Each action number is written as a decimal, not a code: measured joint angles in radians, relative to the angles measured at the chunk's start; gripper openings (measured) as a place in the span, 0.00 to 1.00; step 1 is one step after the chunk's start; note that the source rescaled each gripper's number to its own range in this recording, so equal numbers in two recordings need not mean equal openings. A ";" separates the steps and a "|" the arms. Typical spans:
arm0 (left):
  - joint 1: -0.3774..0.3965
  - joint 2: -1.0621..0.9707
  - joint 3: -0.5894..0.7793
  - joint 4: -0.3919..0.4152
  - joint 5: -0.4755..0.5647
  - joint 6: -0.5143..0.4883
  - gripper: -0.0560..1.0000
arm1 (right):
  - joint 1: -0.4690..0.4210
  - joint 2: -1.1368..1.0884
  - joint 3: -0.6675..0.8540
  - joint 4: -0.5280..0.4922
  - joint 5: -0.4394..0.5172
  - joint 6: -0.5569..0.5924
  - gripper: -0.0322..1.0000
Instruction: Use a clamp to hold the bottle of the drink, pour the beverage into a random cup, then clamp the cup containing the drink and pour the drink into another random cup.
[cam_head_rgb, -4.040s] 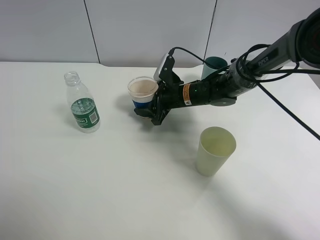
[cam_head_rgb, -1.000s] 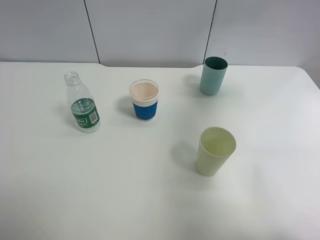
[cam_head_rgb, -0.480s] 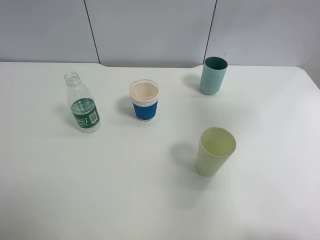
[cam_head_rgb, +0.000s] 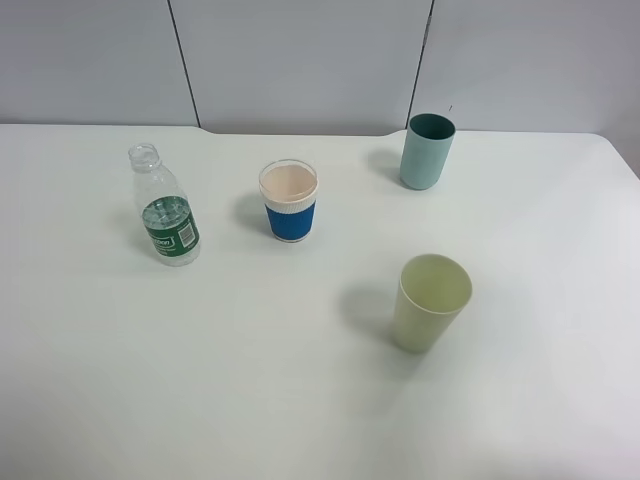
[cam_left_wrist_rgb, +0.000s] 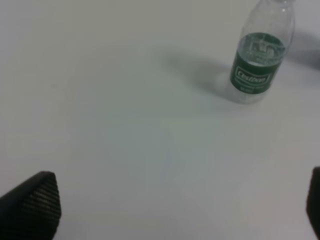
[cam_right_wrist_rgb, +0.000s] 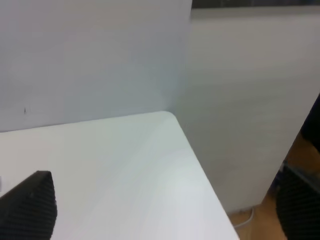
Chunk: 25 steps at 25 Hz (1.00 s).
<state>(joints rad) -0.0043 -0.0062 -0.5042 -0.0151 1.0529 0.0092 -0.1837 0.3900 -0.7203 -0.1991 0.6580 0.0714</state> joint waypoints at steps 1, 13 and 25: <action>0.000 0.000 0.000 0.000 0.000 0.000 1.00 | 0.000 -0.040 0.006 0.009 0.023 0.000 0.71; 0.000 0.000 0.000 0.000 0.000 0.000 1.00 | 0.068 -0.257 0.012 0.038 0.338 -0.004 0.71; 0.000 0.000 0.000 0.000 0.000 0.000 1.00 | 0.122 -0.393 0.150 0.089 0.411 -0.011 0.71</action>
<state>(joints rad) -0.0043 -0.0062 -0.5042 -0.0151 1.0529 0.0092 -0.0616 -0.0028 -0.5707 -0.1104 1.0691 0.0608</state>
